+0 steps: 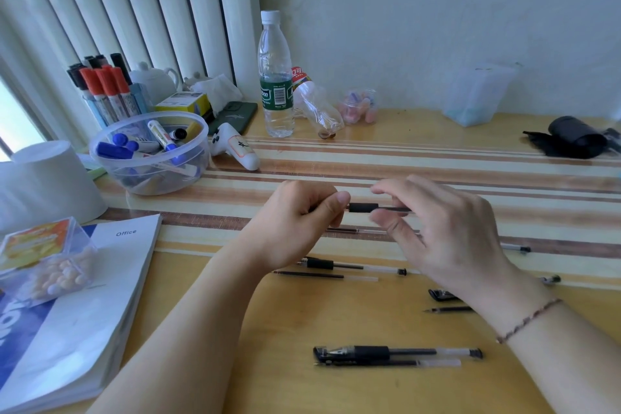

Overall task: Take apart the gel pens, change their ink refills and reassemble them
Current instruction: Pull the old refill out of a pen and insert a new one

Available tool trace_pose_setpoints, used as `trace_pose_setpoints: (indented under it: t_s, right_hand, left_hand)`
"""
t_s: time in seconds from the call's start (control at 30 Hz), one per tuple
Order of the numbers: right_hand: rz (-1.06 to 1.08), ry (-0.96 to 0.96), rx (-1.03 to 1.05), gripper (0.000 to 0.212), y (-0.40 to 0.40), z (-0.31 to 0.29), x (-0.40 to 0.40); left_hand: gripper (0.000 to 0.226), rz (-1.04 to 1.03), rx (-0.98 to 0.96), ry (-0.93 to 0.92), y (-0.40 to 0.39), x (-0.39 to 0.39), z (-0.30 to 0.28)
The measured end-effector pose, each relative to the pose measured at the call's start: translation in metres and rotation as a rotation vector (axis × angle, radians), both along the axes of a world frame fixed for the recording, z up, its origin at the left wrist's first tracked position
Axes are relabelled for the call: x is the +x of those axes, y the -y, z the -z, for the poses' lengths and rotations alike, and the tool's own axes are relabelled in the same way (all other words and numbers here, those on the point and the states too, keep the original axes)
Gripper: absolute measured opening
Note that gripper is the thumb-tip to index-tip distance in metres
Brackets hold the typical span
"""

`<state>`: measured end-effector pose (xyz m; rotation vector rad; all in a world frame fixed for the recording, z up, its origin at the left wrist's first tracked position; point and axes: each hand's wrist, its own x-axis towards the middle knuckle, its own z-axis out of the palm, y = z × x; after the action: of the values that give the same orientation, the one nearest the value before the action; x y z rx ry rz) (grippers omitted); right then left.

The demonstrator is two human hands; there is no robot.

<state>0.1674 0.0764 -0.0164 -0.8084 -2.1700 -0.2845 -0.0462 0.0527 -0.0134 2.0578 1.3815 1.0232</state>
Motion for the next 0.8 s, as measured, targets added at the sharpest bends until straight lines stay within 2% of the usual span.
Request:
trace_pose_setpoints:
  t_s: [0.13,0.3,0.43,0.57,0.63,0.7,0.8]
  right_hand:
    - [0.035,-0.051,0.024,0.024,-0.003,0.0,0.003]
    - [0.041,-0.046,-0.085,0.018,-0.003,0.003,0.004]
    - [0.087,-0.072,-0.176,0.018,-0.012,0.001,0.015]
    - [0.364,-0.011,-0.11,0.018,-0.028,-0.005,0.034]
    - [0.456,-0.091,-0.18,0.016,-0.033,-0.003,0.04]
    - [0.345,-0.279,-0.323,0.025,-0.035,0.001,0.04]
    - [-0.046,-0.478,-0.572,0.037,-0.029,0.0,0.03]
  left_hand:
    - [0.047,-0.027,-0.009,0.073,0.0,-0.001,0.0]
    - [0.02,-0.028,0.002,0.063,-0.001,-0.005,-0.001]
    - [0.016,-0.097,0.042,0.088,-0.002,-0.021,-0.005]
    - [0.017,-0.211,0.049,0.12,-0.006,-0.033,-0.004]
    - [0.017,-0.191,0.037,0.121,-0.006,-0.031,-0.003]
    - [0.018,-0.167,0.031,0.116,-0.005,-0.026,-0.003]
    - [0.018,-0.171,0.04,0.095,-0.005,-0.025,-0.001]
